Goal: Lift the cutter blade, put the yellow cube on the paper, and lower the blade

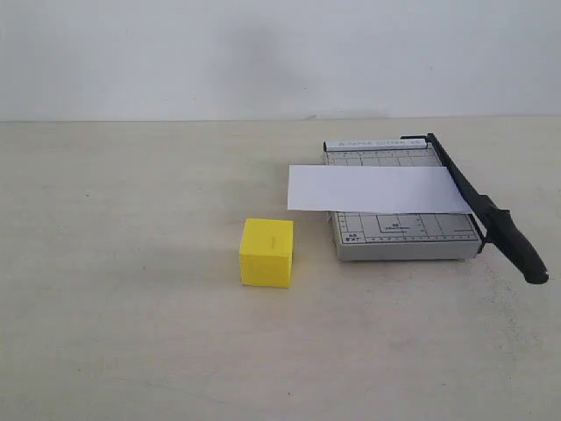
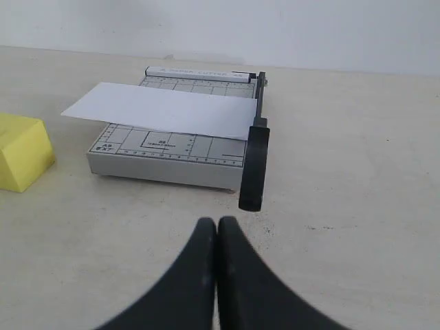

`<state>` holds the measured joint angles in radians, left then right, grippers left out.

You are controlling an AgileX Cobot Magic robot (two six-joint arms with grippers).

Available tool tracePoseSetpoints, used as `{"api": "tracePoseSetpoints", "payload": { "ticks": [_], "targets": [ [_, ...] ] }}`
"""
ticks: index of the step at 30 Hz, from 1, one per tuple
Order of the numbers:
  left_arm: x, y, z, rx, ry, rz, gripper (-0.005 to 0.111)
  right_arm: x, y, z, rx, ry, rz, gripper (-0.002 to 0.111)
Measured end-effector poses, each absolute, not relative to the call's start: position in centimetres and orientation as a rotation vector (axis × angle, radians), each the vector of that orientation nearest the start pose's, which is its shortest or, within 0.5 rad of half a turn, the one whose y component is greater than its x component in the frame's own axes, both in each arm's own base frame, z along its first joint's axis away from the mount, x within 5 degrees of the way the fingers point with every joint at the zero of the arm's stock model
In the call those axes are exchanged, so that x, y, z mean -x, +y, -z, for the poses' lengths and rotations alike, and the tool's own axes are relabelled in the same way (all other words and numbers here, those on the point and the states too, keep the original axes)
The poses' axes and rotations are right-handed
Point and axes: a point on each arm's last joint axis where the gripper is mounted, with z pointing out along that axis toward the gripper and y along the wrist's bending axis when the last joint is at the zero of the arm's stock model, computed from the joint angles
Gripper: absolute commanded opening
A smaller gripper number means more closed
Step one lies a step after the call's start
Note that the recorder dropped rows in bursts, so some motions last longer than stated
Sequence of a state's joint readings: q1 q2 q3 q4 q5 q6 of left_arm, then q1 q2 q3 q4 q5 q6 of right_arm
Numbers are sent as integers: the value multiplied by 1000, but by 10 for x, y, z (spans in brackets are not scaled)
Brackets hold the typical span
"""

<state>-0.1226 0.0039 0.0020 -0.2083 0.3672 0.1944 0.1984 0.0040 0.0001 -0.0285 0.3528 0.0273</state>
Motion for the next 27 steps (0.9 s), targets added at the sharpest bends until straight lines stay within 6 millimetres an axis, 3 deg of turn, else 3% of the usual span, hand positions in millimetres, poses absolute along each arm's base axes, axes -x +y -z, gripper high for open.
{"api": "tracePoseSetpoints", "payload": {
  "ticks": [5,10,13,15,16,18,22,24,27],
  "targets": [
    [-52,-13,-180,-165,1844,154,4,-53,9,-182,210,1822,-95,0],
    [-52,-13,-180,-165,1844,154,4,-54,8,-187,427,1727,106,0],
    [-52,-13,-180,-165,1844,154,4,-55,8,-189,457,1695,135,0],
    [-52,-13,-180,-165,1844,154,4,-55,11,-196,330,1641,5,0],
    [-52,-13,-180,-165,1844,154,4,-55,12,-201,161,1615,-171,0],
    [-52,-13,-180,-165,1844,154,4,-55,13,-203,-1,1602,-341,0],
    [-52,-13,-180,-165,1844,154,4,-55,9,-224,-72,1379,-375,0],
    [-52,-13,-180,-165,1844,154,4,-68,7,-231,-59,1344,-290,0],
    [-52,-13,-180,-165,1844,154,4,-112,12,-205,9,1621,-121,0]
  ]
}}
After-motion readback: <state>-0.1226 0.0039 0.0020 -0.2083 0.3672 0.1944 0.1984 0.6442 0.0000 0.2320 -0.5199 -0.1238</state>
